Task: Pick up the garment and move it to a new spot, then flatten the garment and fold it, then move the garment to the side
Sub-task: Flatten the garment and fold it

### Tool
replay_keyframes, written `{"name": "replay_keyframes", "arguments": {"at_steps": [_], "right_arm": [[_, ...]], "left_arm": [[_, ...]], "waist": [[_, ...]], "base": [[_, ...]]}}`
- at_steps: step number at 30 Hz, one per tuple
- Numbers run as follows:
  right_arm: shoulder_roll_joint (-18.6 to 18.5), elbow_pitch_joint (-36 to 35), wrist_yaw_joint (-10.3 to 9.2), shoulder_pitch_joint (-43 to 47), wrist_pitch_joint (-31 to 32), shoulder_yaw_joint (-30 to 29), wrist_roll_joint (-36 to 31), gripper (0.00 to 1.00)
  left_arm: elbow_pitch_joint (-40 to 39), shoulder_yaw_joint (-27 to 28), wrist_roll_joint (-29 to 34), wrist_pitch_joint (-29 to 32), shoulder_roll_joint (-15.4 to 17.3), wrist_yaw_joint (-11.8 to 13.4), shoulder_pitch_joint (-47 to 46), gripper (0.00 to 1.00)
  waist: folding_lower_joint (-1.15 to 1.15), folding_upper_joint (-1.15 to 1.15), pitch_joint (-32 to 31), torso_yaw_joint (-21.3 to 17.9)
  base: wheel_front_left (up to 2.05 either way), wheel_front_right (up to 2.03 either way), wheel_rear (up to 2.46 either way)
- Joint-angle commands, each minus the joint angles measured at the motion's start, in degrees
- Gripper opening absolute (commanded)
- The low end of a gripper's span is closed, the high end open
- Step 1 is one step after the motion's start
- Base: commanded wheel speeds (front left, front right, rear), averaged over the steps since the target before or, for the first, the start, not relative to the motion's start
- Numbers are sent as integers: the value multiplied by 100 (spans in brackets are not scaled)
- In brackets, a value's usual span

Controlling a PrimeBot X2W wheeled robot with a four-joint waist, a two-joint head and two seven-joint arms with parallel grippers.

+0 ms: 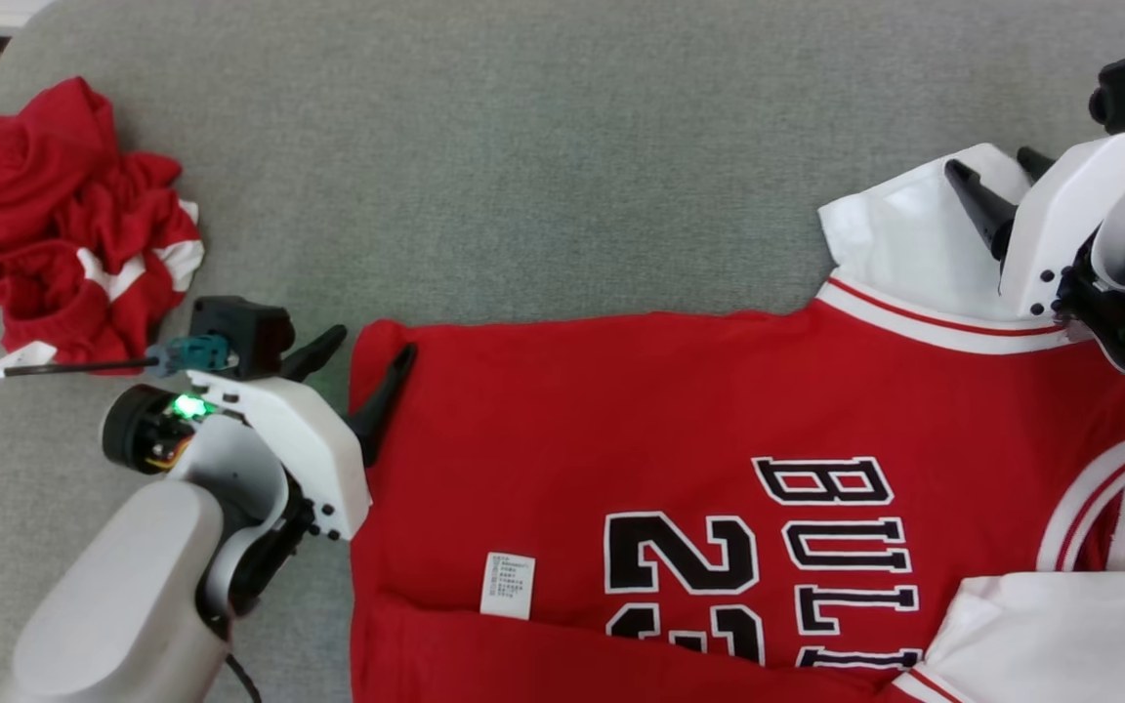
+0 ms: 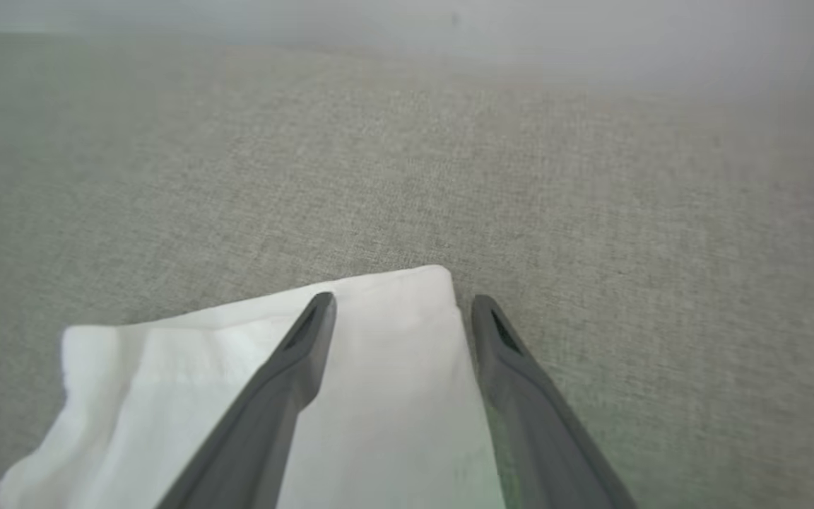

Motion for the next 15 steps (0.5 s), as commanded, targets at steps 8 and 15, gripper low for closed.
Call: {"name": "replay_keyframes", "arguments": {"at_steps": [8,15], "right_arm": [[28,499,-12,-232,476,442,391,100],[86,596,-11,-194,736,674,661,32]], "left_arm": [[249,-120,-45,54,-74,-148,-186,100],[397,-215,-103,260,-47,-223,-270,100]], "waist": [[-1,0,51,46],[-1,0,78,-16]], "base": [[0,0,0],[0,0,0]]}}
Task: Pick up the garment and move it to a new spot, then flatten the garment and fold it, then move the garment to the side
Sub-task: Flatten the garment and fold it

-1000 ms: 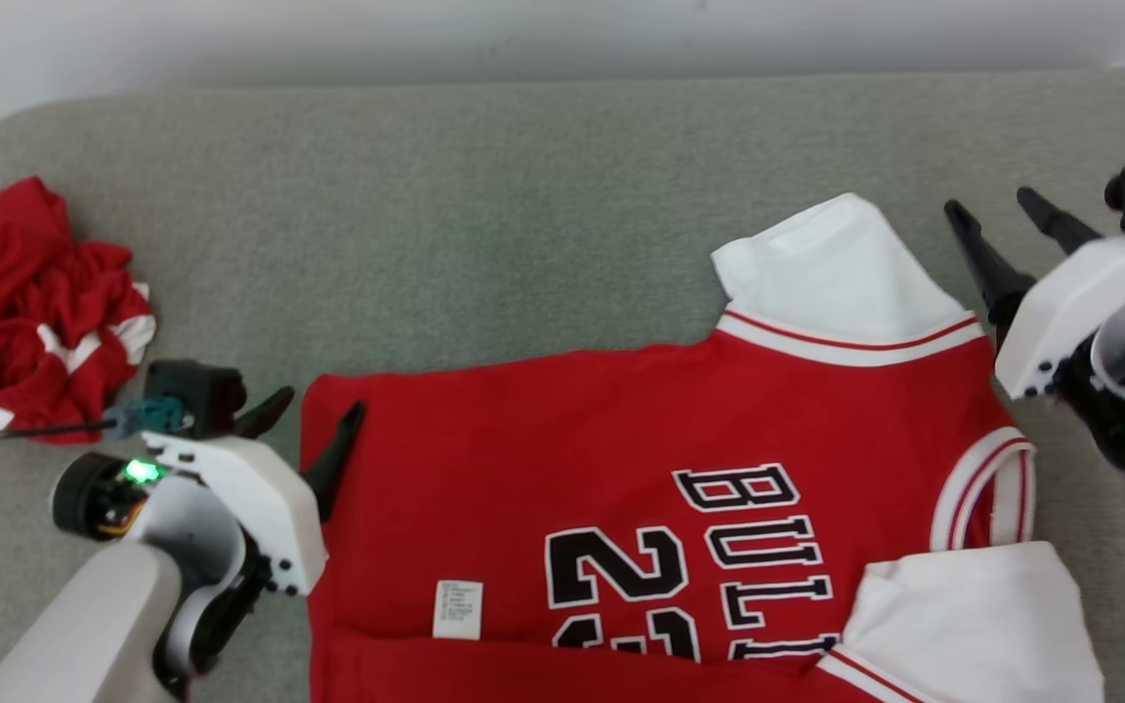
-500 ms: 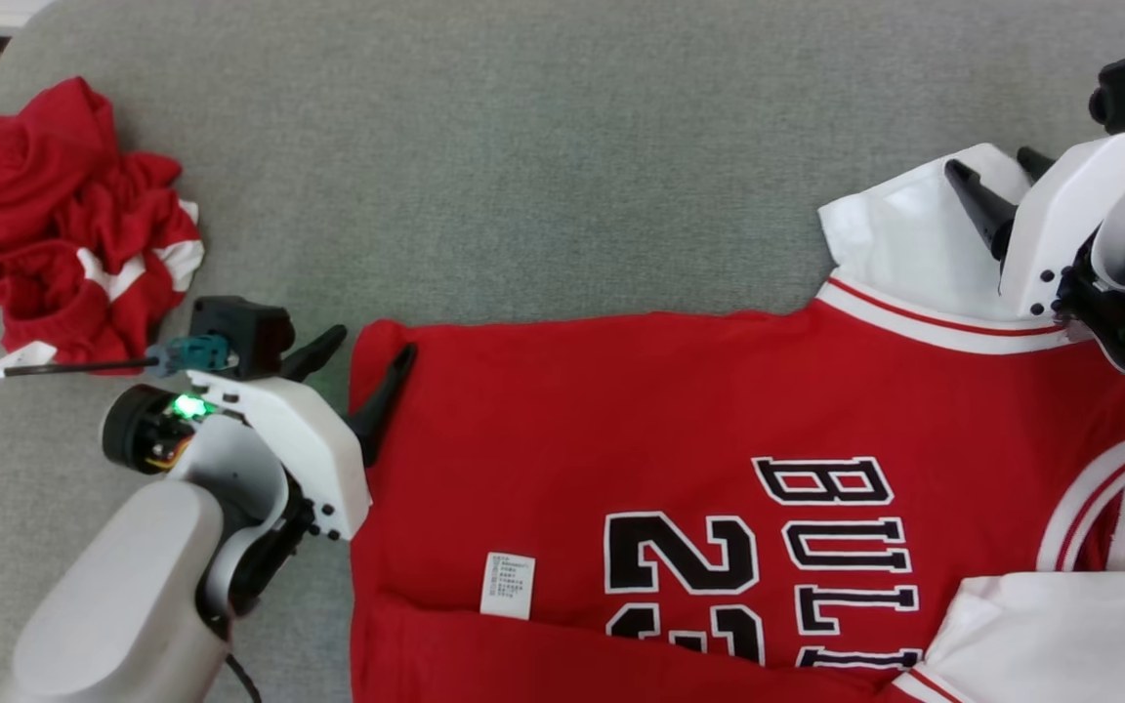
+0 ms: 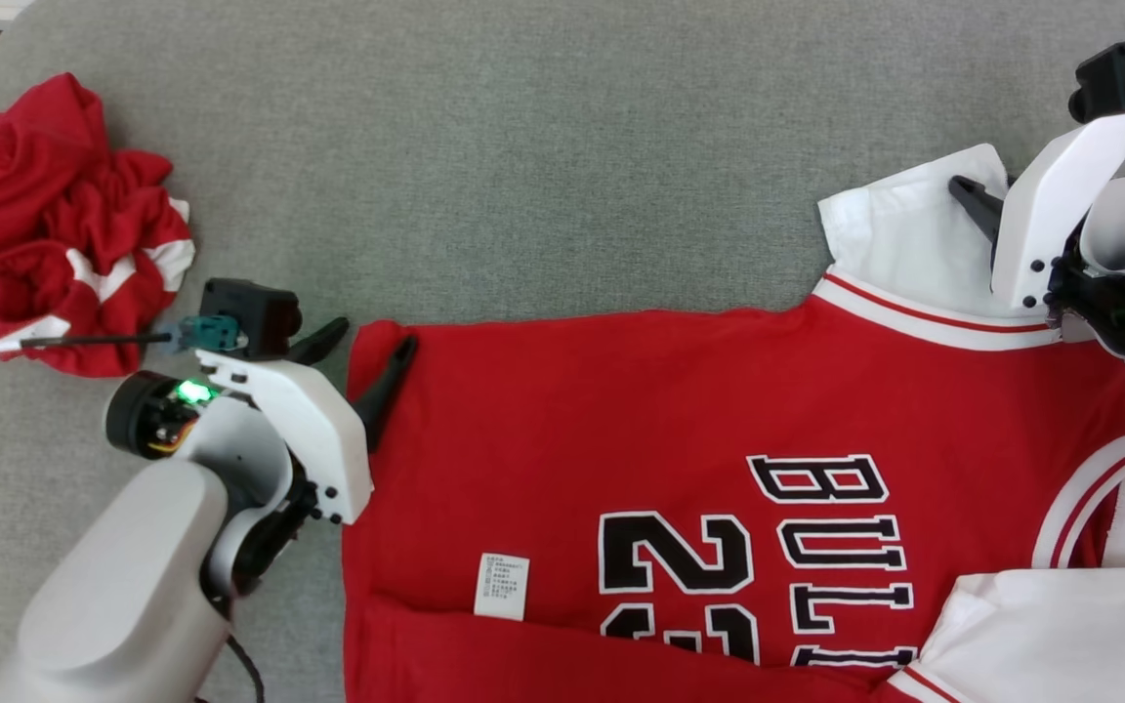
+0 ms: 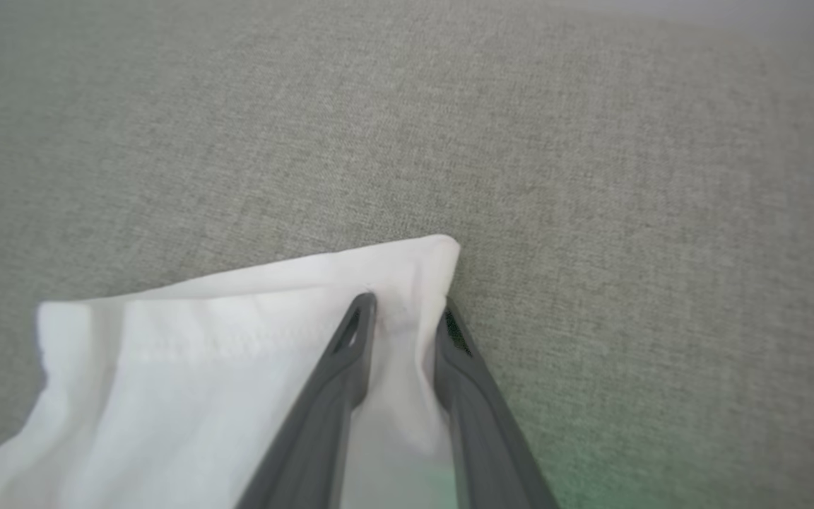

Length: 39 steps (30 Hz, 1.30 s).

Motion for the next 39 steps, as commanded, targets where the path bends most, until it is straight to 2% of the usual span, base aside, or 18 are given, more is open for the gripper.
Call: {"name": "replay_keyframes", "arguments": {"at_steps": [1,2,4,10,17,23,34,39], "right_arm": [[36,93,-11,186,135,104,58,6],[28,78,-11,200,134,142,93,0],[4,0,-11,219,58,232,145,0],[-154,-66,-12,80,-738,348,132,0],[-31,343,-12,47,-1447,500,37,0],[37,178,-12,309,-1600,666,410,0],[-317,-441,-12,1035,-1872,1188,952,0],[-495,-789,-12,1308,-1768,1406,1235,0]], "left_arm": [[89,-59,-77,102,17,5,27,100],[99,-74,-72,158,36,16,32,74],[85,-79,-102,208,59,19,58,0],[25,23,-124,138,182,71,122,0],[71,103,-37,-68,329,215,259,0],[106,138,-176,-14,415,171,419,0],[45,260,-506,261,801,219,977,0],[-158,257,-702,535,929,125,1174,0]], "waist": [[0,0,-4,-13],[0,0,-12,-26],[0,0,-44,-50],[0,0,-202,-96],[0,0,-552,-213],[0,0,-898,-369],[0,0,-1663,-835],[0,0,-1972,-975]], "base": [[0,0,0],[0,0,0],[0,0,0],[0,0,0],[0,0,0],[0,0,0],[0,0,0],[0,0,0]]}}
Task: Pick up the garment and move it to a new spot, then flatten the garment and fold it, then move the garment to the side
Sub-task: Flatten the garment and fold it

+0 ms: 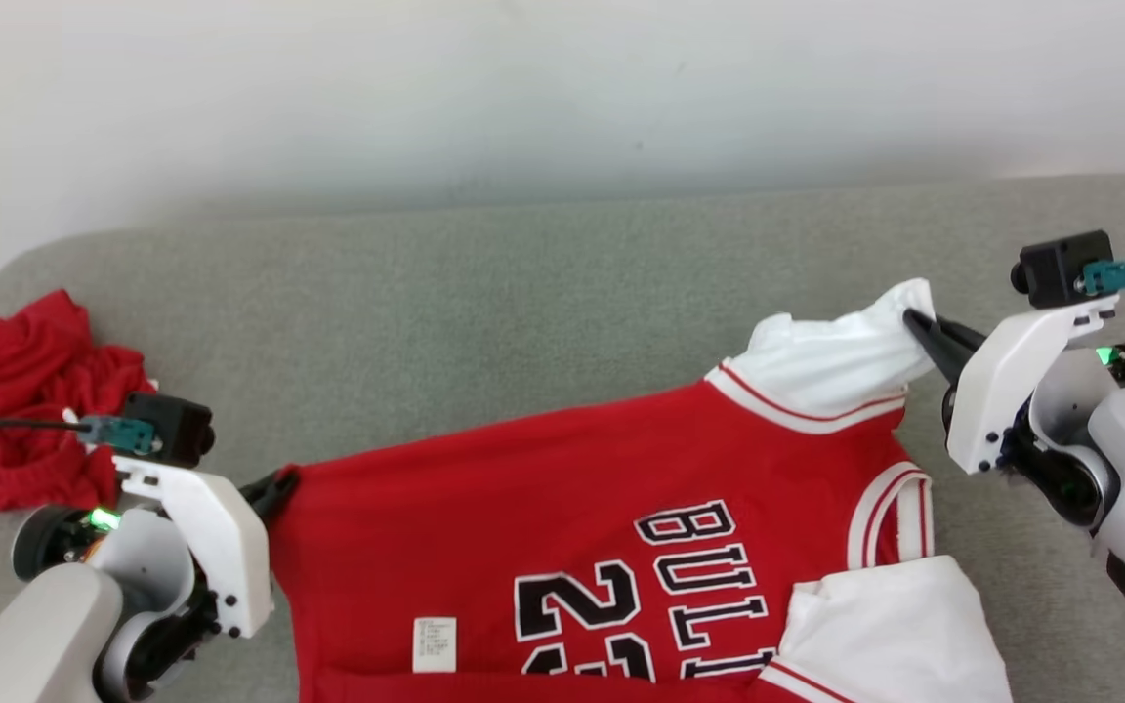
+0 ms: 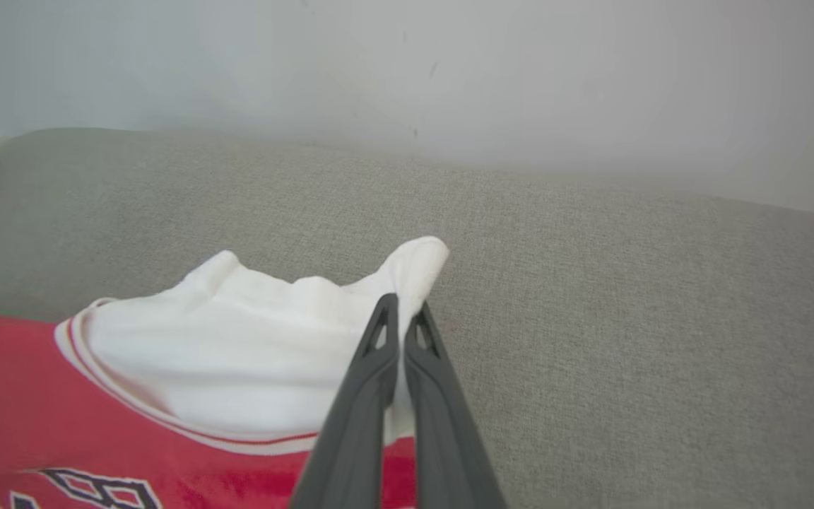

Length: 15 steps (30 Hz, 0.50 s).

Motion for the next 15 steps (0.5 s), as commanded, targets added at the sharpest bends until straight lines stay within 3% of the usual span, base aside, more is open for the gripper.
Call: {"name": "replay_keyframes", "arguments": {"at_steps": [1,15], "right_arm": [[-84,-98,-13,120,34,70,47,0],[-586,-754,-13,610,1088,708,643,0]], "left_arm": [[-32,11,-117,85,61,-46,102,0],[164,-329,-1123,2002,263,-588,84,0]], "waist": [[0,0,-183,-119],[0,0,-616,-289]], "base": [[0,0,0],[0,0,0]]}}
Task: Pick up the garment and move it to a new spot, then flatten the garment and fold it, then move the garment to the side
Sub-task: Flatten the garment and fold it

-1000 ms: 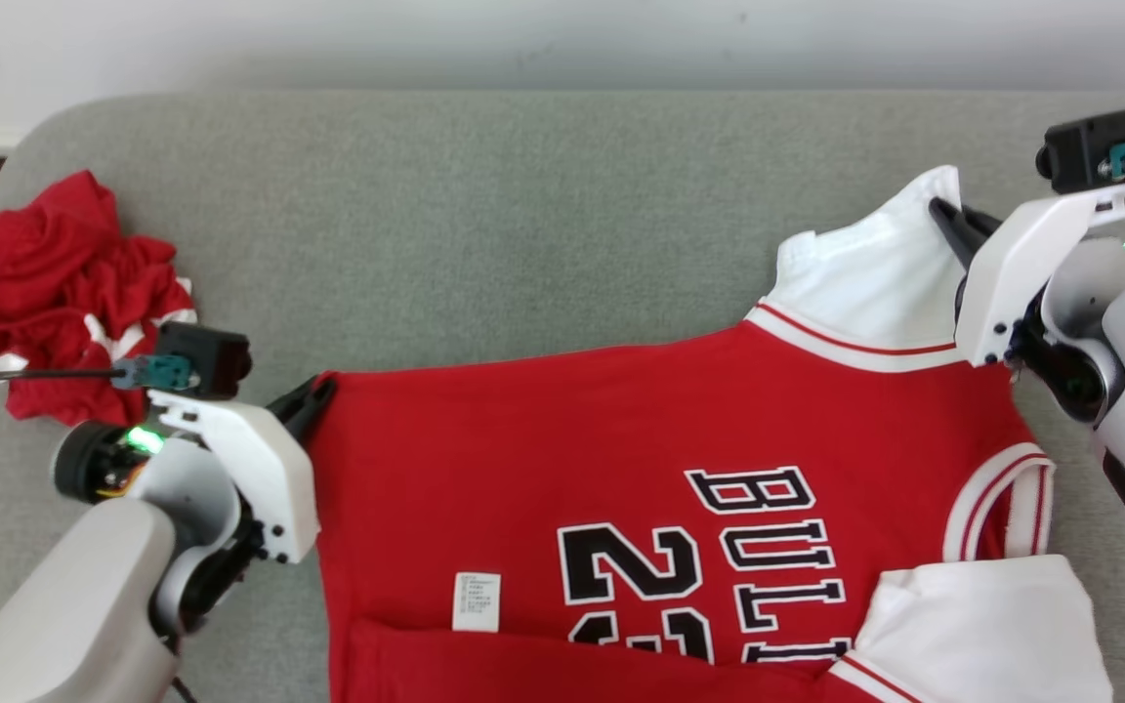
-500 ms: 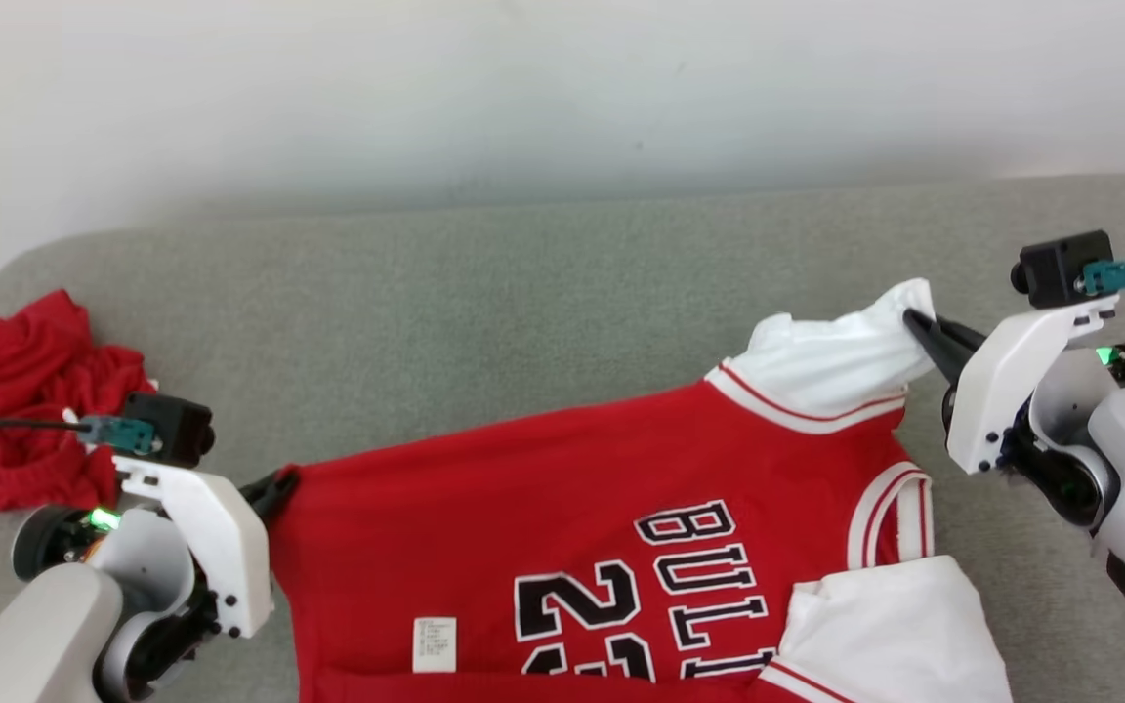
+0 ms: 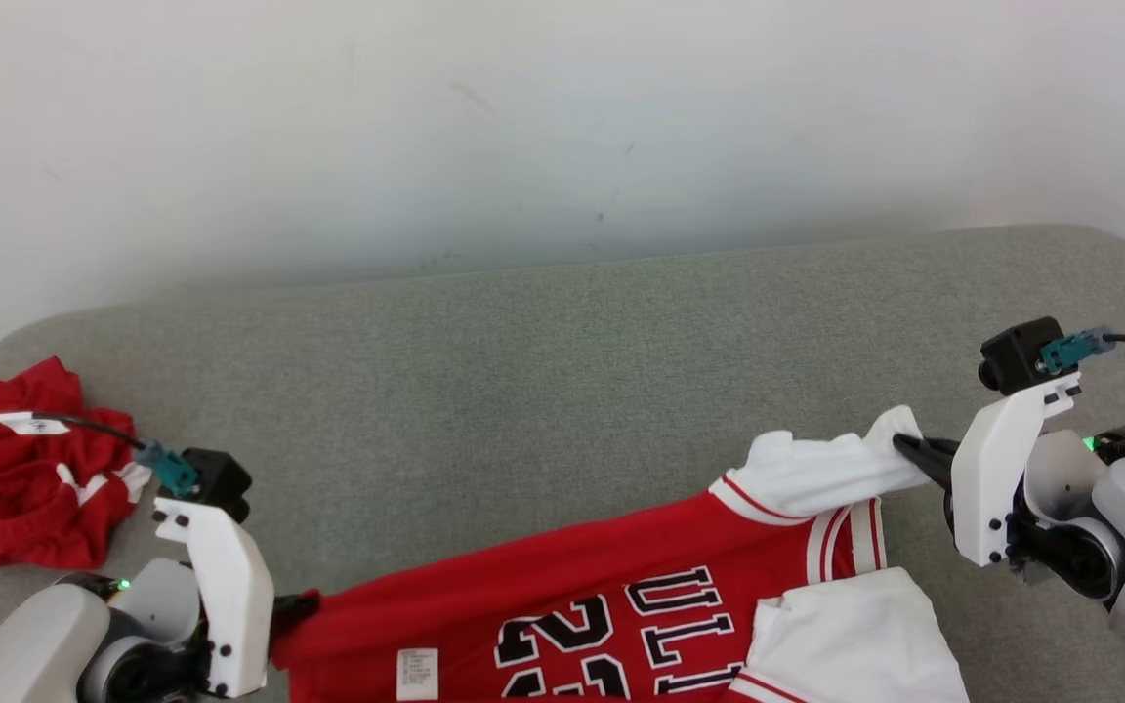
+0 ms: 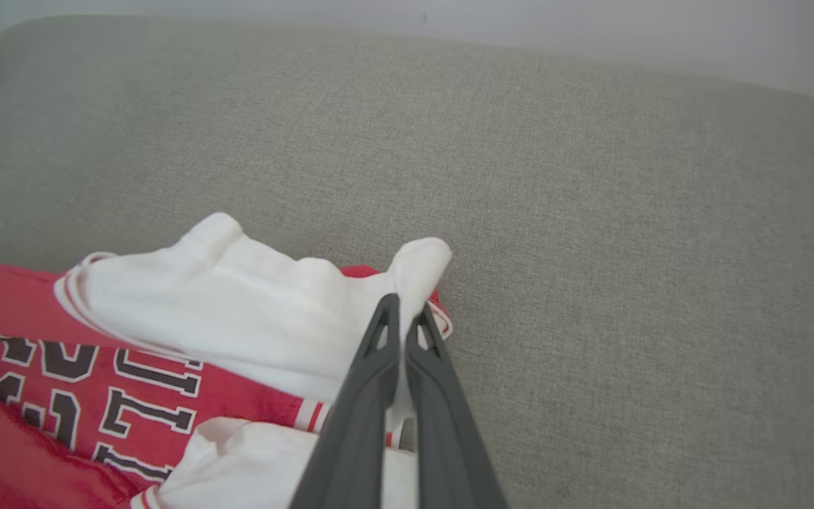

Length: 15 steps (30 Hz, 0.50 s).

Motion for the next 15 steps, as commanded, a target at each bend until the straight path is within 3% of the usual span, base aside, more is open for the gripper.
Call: {"name": "replay_keyframes", "arguments": {"at_steps": [1,15], "right_arm": [[-48,-8,-13,133,77,40,73,0],[-153,-260,-13,613,584,-32,344,0]], "left_arm": [[47,-3,-61,57,52,-13,3,0],[315,-244,-84,252,-18,-158,-6,0]], "waist": [[1,0,-13,-12],[1,0,9,-7]], "base": [[0,0,0],[0,0,0]]}}
